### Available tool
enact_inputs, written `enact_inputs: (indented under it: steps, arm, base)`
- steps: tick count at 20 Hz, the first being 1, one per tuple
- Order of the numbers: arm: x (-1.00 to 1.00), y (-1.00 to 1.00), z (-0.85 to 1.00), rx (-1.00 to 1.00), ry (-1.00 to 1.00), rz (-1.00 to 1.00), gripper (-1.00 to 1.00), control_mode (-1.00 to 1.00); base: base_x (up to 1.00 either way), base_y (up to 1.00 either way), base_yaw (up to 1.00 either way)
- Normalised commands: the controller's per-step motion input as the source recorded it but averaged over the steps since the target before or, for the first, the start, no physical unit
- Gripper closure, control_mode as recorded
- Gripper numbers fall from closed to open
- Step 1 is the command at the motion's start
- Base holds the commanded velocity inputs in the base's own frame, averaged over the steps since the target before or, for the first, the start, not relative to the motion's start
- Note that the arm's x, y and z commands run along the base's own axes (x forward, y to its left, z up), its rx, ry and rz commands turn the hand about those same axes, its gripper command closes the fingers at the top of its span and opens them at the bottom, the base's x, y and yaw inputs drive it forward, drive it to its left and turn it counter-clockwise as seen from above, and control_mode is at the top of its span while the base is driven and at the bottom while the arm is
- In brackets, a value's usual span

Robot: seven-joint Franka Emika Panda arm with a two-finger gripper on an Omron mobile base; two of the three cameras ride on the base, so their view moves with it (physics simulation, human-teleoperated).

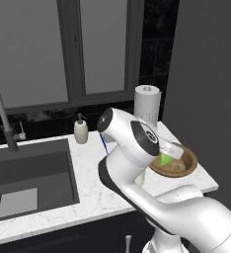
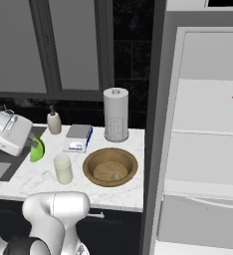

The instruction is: Grab a lemon wedge from the fridge and one ice cube from the ice bowl, and put them in the glass of lemonade.

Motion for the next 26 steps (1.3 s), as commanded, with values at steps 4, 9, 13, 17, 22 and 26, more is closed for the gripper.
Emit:
enact_inputs:
  steps: [4,9,13,17,22,26]
  arm:
    - [0.43,0.0,-0.16,0.0,0.0,0.0,1.0,-1.0]
    - [0.45,0.01,-0.27,0.0,0.0,0.0,1.0,-1.0]
    - [0.46,0.09,-0.33,-0.02,0.02,0.0,1.0,-1.0]
    - [0.44,0.23,-0.43,-0.07,0.01,0.0,1.0,-1.0]
    - [0.39,0.23,-0.43,-0.07,0.01,0.0,1.0,-1.0]
    - [0.27,0.12,-0.25,-0.04,0.02,0.0,1.0,-1.0]
  base:
    - [0.0,0.0,0.0]
    - [0.0,0.0,0.0]
    - [0.0,0.0,0.0]
    - [0.0,0.0,0.0]
    - [0.0,0.0,0.0]
    - [0.0,0.0,0.0]
